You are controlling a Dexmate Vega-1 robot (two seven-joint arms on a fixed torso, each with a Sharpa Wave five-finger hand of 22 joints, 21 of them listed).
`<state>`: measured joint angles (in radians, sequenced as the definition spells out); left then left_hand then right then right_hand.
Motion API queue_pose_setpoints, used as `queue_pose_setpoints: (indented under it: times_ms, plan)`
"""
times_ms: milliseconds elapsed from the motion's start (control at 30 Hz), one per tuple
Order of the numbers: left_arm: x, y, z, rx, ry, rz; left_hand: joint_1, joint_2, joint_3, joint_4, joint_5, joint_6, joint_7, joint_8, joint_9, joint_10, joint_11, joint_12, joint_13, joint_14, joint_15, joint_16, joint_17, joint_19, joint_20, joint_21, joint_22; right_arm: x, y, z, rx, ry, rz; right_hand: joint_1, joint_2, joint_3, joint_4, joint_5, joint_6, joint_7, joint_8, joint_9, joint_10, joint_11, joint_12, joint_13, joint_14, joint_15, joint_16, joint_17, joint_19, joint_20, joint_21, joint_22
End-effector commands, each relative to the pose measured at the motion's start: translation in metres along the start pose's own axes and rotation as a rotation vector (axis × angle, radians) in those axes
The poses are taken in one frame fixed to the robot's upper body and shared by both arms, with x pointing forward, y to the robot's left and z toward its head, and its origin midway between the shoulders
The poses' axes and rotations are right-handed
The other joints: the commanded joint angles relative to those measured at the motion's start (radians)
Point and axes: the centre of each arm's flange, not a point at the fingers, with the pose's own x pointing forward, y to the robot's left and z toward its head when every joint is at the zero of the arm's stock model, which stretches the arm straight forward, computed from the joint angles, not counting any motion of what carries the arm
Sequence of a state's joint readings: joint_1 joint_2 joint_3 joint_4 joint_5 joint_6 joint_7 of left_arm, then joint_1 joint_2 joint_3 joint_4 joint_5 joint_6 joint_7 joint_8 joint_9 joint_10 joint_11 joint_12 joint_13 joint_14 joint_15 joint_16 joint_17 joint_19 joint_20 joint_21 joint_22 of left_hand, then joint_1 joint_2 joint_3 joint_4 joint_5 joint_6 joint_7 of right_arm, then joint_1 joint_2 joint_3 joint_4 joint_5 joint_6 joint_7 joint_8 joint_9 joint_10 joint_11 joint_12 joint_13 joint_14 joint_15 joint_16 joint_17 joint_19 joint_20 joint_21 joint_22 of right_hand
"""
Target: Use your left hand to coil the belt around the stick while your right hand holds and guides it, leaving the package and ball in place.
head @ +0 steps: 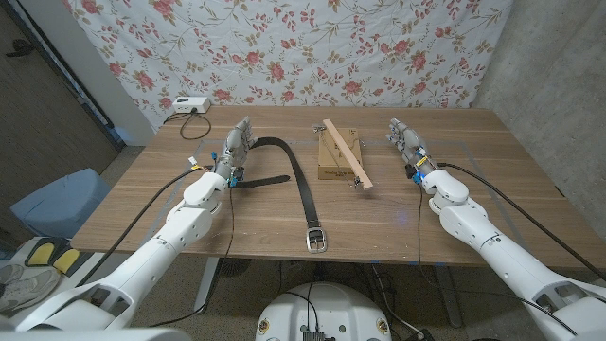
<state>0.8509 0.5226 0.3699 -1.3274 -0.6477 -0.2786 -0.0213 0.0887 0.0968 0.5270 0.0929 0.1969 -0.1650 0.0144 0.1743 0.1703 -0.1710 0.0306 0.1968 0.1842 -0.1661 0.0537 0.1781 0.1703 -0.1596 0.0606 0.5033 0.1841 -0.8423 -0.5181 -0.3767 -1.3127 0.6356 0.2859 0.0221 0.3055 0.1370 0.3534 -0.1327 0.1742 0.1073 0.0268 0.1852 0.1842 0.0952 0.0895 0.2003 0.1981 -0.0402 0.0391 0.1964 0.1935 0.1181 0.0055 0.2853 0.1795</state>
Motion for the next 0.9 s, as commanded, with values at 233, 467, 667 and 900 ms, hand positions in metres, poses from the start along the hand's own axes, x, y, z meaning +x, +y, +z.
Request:
queue_pose_setpoints:
  times_ms: [233, 467, 667, 900]
  plan:
    - [0.004, -0.007, 0.003, 0.016, 0.013, -0.019, 0.000, 0.025, 0.009, 0.000, 0.004, -0.008, 0.003, 0.007, 0.003, -0.006, 0.002, 0.005, 0.002, -0.023, 0.002, 0.005, 0.004, -0.008, 0.001, 0.005, 0.003, -0.006, 0.007, 0.014, -0.142, 0.023, 0.027, 0.015, -0.006, 0.007, -0.006, 0.005, 0.008, 0.003, 0.007, 0.002, 0.002, 0.008, 0.006, 0.003, -0.006, -0.001, 0.006, 0.001, 0.011, 0.002, 0.005, 0.002]
    - [0.010, -0.014, 0.003, 0.024, 0.020, -0.030, 0.000, 0.024, 0.009, 0.000, 0.004, -0.007, 0.002, 0.007, 0.003, -0.005, 0.000, 0.006, 0.002, -0.022, 0.002, 0.006, 0.004, -0.007, 0.002, 0.003, 0.003, -0.013, 0.010, 0.026, -0.246, 0.069, 0.057, 0.020, -0.013, 0.007, -0.011, 0.004, 0.004, 0.000, 0.005, 0.002, 0.003, 0.008, 0.006, 0.003, 0.002, 0.008, 0.008, -0.001, 0.016, 0.010, 0.004, 0.002]
    - [0.015, -0.017, 0.003, 0.031, 0.027, -0.039, -0.001, 0.024, 0.008, 0.000, 0.004, -0.005, 0.001, 0.008, 0.003, -0.006, 0.001, 0.005, 0.002, -0.022, 0.002, 0.006, 0.004, -0.008, 0.005, 0.002, 0.003, -0.020, 0.013, 0.036, -0.346, 0.126, 0.101, 0.022, -0.019, 0.004, -0.013, 0.003, 0.011, 0.000, 0.008, 0.002, 0.011, 0.011, 0.009, 0.003, 0.014, 0.016, 0.012, -0.001, 0.029, 0.021, 0.006, 0.002]
    - [0.020, -0.020, 0.003, 0.037, 0.033, -0.050, -0.001, 0.023, 0.008, 0.000, 0.004, -0.003, 0.002, 0.008, 0.003, -0.005, 0.001, 0.006, 0.002, -0.021, 0.002, 0.006, 0.004, -0.007, 0.006, 0.001, 0.003, -0.026, 0.019, 0.045, -0.441, 0.188, 0.148, 0.023, -0.021, 0.003, -0.013, 0.003, 0.020, 0.003, 0.012, 0.003, 0.015, 0.011, 0.010, 0.004, 0.019, 0.018, 0.012, -0.001, 0.030, 0.023, 0.004, 0.002]
